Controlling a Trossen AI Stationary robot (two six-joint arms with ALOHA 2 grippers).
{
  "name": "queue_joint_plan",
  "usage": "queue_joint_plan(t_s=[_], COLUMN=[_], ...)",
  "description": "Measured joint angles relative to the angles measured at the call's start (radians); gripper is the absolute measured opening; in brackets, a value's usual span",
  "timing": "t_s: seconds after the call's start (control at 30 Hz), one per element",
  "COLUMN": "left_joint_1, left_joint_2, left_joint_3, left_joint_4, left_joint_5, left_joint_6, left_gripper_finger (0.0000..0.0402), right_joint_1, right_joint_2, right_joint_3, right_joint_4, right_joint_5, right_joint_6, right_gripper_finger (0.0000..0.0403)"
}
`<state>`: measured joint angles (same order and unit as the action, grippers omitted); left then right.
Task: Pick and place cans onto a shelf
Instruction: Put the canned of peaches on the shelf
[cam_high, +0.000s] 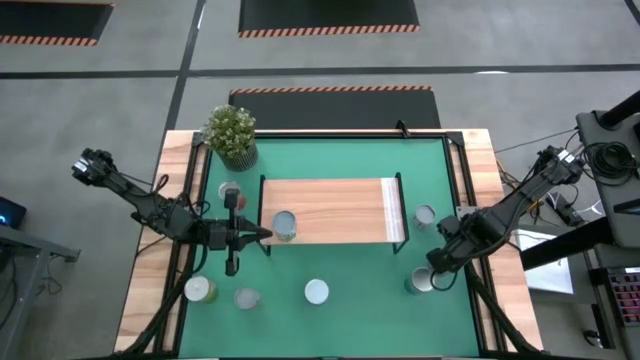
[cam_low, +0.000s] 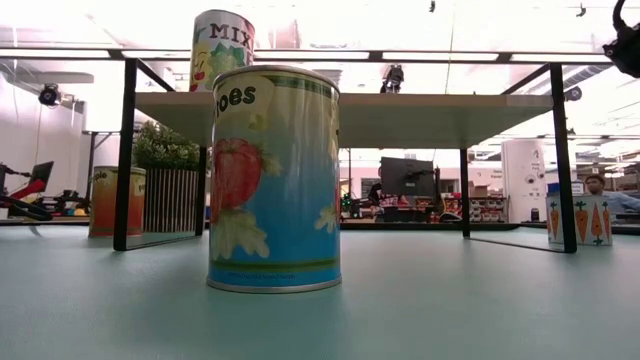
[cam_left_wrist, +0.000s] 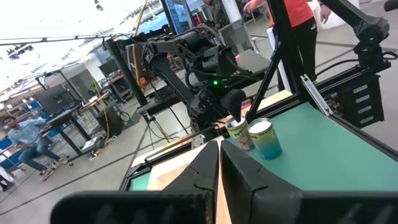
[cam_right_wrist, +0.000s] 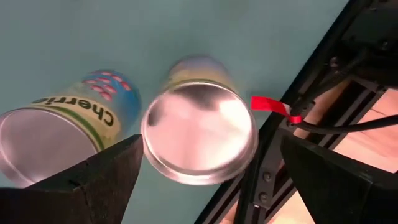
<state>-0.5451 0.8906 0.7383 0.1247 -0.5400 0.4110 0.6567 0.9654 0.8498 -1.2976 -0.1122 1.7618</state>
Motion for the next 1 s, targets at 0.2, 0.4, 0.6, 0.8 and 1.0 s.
queue_joint_plan(t_s=[0.2, 0.4, 0.6, 0.8, 1.0], left_joint_1=[0.0, 0.0, 0.0, 0.0, 0.0], left_joint_2=[0.0, 0.0, 0.0, 0.0, 0.0], left_joint_3=[0.0, 0.0, 0.0, 0.0, 0.0], left_joint_4=[0.0, 0.0, -0.005, -0.008, -0.008], left_joint_5=[0.0, 0.0, 0.0, 0.0, 0.0], left_joint_6=[-0.001, -0.001, -0.001, -0.001, -0.001], left_gripper_finger=[0.0, 0.0, 0.0, 0.0, 0.0], right_joint_1=[0.0, 0.0, 0.0, 0.0, 0.0], right_joint_2=[0.002, 0.002, 0.021, 0.047, 0.077], right_joint_3=[0.0, -0.004, -0.024, -0.042, -0.07], right_joint_4=[0.001, 0.041, 0.047, 0.065, 0.121], right_joint_5=[0.0, 0.018, 0.026, 0.025, 0.025], right_joint_6=[0.002, 0.02, 0.027, 0.018, -0.006], right_gripper_finger=[0.037, 0.0369, 0.0369, 0.0369, 0.0369])
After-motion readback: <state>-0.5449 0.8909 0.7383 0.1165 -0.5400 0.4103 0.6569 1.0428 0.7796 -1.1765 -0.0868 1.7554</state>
